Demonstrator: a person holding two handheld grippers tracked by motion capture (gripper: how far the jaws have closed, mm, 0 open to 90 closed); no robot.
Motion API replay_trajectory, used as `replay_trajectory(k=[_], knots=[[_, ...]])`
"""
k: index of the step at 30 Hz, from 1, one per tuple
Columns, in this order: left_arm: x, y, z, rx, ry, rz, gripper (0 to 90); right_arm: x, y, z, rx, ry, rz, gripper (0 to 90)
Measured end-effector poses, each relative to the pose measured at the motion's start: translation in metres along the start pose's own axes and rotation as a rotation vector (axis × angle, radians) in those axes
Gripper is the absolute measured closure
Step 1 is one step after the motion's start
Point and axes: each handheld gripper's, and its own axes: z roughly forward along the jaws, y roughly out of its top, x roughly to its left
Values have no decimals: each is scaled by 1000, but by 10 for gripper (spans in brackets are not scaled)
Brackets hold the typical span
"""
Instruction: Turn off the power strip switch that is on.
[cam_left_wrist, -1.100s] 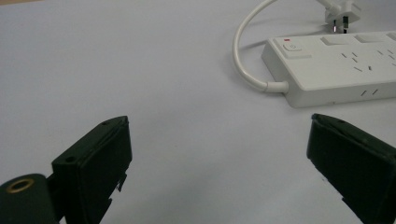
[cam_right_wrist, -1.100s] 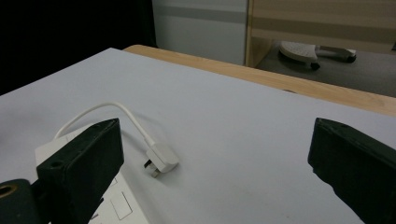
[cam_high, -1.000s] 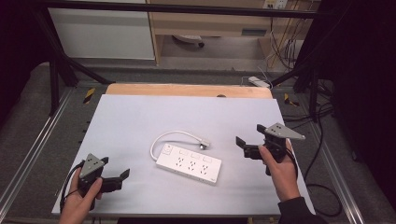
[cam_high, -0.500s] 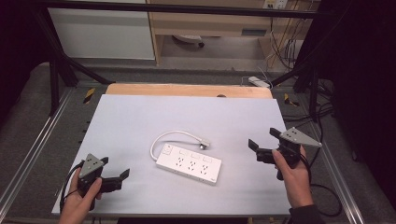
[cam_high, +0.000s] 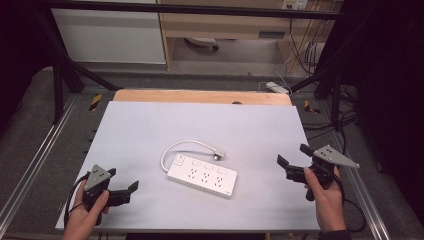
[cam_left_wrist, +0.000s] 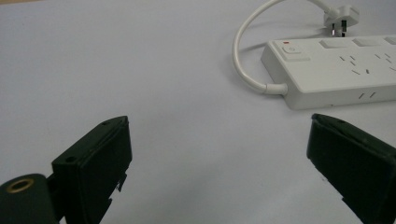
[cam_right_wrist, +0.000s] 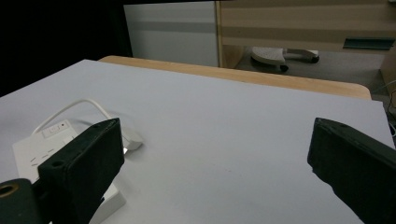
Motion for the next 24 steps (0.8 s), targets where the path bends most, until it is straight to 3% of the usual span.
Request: replay_trajectory(k=[14,24], knots=[[0,0,0,-1,-4,-6,65,-2,-24,-2,5,-16,2,51],[0,0,0,-2,-5,-6,65,-1,-47,5,38,-22,7,52]])
